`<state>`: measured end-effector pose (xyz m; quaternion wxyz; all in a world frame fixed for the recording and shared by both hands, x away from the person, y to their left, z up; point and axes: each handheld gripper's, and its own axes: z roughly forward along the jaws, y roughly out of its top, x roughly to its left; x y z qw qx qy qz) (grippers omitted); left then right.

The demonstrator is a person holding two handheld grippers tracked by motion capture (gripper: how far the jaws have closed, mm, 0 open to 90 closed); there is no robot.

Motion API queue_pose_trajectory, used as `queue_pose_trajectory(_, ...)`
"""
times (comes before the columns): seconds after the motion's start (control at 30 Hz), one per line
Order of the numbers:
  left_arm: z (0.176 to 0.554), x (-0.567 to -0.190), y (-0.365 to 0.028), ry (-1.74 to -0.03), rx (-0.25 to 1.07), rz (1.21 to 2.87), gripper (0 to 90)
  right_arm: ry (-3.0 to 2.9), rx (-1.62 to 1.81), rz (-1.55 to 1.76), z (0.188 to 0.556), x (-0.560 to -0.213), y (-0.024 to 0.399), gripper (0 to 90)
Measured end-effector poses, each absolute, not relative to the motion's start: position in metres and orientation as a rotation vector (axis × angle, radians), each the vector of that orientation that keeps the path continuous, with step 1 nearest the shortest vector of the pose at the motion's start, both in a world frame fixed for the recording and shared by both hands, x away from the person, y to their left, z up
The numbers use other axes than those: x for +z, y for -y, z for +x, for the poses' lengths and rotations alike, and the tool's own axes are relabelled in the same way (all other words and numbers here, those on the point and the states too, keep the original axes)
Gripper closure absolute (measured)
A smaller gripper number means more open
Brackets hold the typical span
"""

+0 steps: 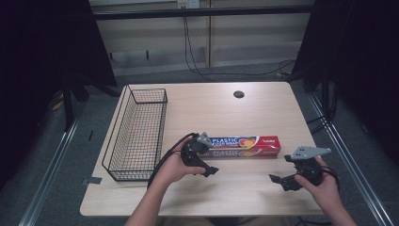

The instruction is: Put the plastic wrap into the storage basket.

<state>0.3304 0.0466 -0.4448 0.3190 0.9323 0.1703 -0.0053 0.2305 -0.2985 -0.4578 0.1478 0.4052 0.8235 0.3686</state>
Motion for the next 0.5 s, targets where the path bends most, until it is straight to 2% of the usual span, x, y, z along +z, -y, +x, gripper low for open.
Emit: queue_pose_trajectory(0.5,0.3353,-0.4422,-0.0443,-0.458,-0.043,2.391,14.8,-2.361,1.079,1.171,0.2311,-0.4563,0.3006,3.7)
